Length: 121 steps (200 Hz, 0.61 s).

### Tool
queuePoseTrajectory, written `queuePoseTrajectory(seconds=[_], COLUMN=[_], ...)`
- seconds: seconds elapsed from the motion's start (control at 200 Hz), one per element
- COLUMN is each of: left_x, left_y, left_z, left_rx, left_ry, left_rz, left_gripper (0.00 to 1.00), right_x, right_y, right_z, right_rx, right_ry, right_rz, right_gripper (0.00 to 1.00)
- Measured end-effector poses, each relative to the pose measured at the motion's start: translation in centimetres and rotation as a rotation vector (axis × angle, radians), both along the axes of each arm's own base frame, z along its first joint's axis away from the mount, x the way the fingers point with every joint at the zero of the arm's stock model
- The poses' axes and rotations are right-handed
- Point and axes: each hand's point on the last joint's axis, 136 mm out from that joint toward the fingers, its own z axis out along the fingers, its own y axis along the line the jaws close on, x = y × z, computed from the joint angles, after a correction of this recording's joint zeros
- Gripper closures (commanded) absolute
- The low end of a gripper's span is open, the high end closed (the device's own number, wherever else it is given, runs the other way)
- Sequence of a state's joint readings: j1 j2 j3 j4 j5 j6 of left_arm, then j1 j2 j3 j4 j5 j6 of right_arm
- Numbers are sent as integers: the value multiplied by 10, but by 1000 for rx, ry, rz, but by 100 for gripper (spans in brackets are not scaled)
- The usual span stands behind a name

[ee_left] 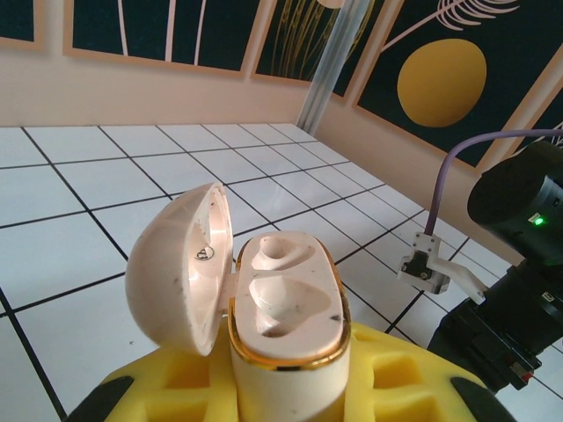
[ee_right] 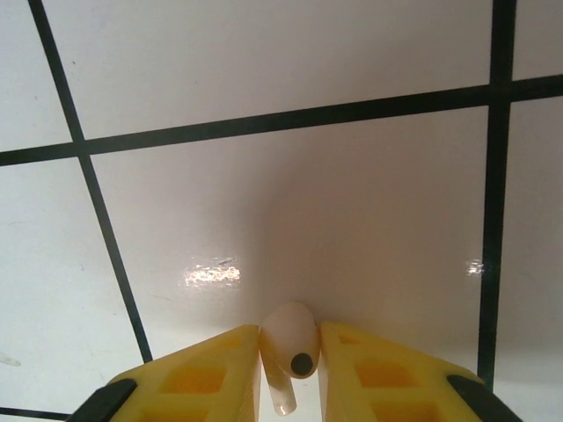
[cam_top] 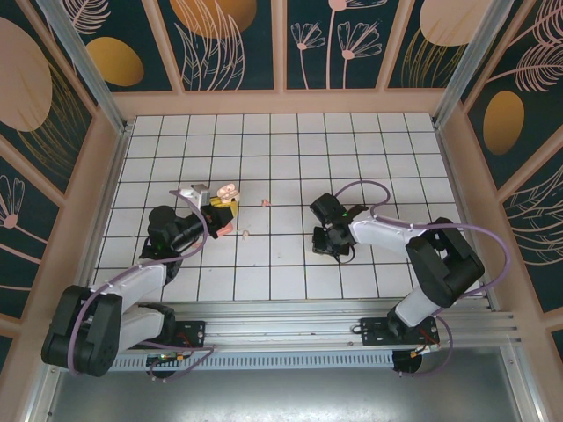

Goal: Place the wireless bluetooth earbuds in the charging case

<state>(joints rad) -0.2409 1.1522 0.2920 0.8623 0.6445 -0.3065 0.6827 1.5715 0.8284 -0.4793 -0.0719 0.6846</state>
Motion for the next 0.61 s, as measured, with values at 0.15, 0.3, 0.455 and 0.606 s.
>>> queuePoseTrajectory(seconds=[0.15,0.3,0.455,0.606], left_x=[-1,0,0,0], left_y=[0,0,0,0], left_z=[0,0,2,2], left_rx=[3,7,8,8], left_ry=[0,1,-7,-7], left_rz=[0,0,2,2], left_gripper=[90,90,90,90], right_x=[-3,4,14,17], right_y=[-2,2,1,-5], right_z=[5,29,49,53], right_rx=[-4,14,28,-12], right_ry=[6,-20,-34,2], right_rz=[-8,-12,-28,-18], right_gripper=[62,63,65,65])
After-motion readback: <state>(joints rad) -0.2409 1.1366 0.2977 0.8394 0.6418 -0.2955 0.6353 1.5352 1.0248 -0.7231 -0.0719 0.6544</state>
